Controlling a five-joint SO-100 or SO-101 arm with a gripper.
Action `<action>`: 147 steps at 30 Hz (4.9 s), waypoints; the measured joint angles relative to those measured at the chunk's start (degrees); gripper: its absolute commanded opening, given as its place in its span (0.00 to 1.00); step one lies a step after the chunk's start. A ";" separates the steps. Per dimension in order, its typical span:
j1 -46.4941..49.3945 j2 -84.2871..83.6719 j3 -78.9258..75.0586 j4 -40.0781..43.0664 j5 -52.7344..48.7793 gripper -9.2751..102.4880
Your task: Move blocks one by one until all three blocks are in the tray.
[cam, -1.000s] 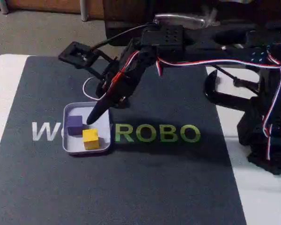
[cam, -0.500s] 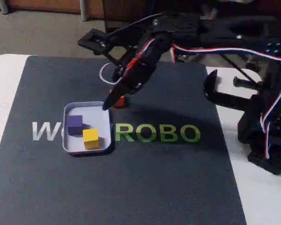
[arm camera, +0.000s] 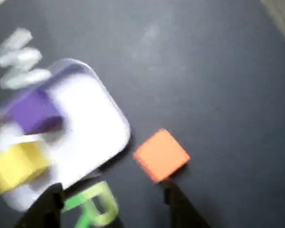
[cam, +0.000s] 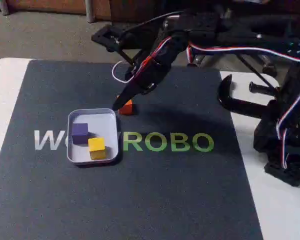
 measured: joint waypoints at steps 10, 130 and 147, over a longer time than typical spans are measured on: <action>2.99 -4.75 -0.70 -2.99 -1.05 0.30; -8.35 -13.36 -11.87 -5.80 5.10 0.08; -8.26 -13.89 -11.87 -5.80 3.08 0.35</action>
